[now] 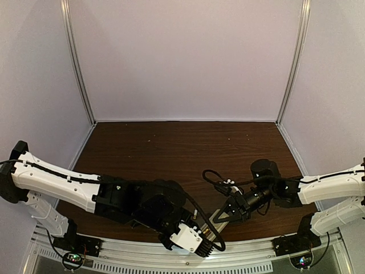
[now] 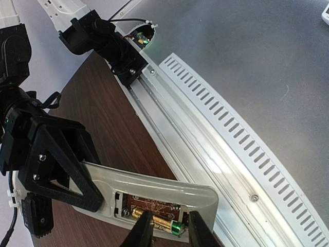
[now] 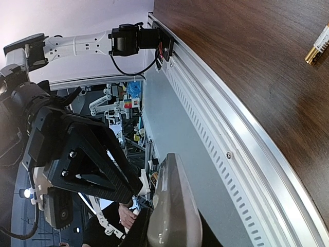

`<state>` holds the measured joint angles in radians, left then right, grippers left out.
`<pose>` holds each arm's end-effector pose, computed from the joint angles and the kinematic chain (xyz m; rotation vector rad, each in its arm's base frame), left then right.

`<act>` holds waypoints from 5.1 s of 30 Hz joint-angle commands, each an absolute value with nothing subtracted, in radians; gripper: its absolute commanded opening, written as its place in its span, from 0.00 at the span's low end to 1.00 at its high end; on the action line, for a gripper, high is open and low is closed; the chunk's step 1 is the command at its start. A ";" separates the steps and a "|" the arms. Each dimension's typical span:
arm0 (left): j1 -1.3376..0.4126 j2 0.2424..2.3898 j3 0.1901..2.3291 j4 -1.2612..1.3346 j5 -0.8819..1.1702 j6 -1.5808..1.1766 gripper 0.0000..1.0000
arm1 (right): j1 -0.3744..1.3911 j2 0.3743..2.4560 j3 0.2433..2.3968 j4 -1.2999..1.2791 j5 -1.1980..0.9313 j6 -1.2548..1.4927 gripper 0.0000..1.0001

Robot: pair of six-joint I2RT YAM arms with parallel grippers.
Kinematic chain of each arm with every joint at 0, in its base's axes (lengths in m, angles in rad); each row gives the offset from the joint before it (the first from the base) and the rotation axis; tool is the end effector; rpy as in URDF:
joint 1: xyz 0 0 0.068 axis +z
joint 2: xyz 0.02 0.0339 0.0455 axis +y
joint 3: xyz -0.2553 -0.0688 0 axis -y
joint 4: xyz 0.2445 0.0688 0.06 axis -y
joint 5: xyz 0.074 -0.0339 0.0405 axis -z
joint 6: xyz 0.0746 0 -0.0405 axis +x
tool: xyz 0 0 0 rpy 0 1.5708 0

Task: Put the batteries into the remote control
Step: Load the battery into the battery compartment, then adjust the battery in the battery compartment.

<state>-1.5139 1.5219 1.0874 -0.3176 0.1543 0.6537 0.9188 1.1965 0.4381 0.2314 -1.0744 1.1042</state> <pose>0.0092 -0.3625 0.2191 2.1504 1.0480 -0.6005 0.0935 0.2306 0.1714 0.5321 -2.1999 -1.7204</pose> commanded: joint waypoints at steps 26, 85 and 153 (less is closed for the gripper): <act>-1.518 1.592 1.124 -0.363 0.118 0.658 0.17 | 0.954 1.217 0.488 0.263 -1.100 1.091 0.00; -1.406 1.583 1.038 -0.298 0.223 0.620 0.10 | 1.090 1.194 0.539 0.433 -1.155 1.148 0.00; -1.436 1.523 1.028 -0.142 -0.240 -0.059 0.44 | 0.994 1.016 0.567 0.047 -0.605 0.812 0.00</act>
